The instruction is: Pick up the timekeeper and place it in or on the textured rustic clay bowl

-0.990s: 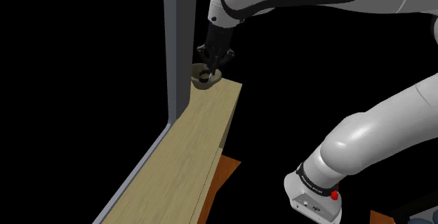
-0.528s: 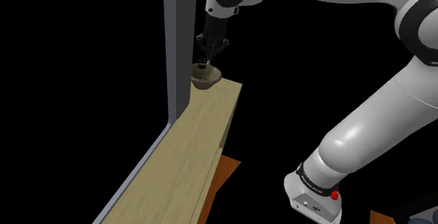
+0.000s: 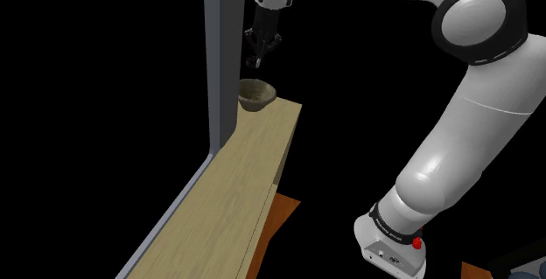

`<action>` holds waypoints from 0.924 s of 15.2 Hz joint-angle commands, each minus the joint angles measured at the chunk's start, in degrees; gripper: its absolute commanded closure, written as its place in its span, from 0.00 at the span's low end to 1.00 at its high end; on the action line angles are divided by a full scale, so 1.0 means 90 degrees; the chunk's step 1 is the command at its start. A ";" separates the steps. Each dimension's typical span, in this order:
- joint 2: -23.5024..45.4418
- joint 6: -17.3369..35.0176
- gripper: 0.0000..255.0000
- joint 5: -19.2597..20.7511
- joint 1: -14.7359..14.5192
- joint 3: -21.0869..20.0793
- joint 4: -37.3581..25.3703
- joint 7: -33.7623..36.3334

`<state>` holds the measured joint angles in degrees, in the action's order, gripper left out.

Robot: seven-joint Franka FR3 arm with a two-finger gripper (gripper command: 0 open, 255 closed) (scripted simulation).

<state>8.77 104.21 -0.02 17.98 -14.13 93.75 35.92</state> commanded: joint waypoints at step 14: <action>0.0303 0.1098 1.00 0.0068 0.0046 0.0056 0.0803 -0.0091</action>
<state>11.49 113.39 0.60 18.37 -13.64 100.32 35.11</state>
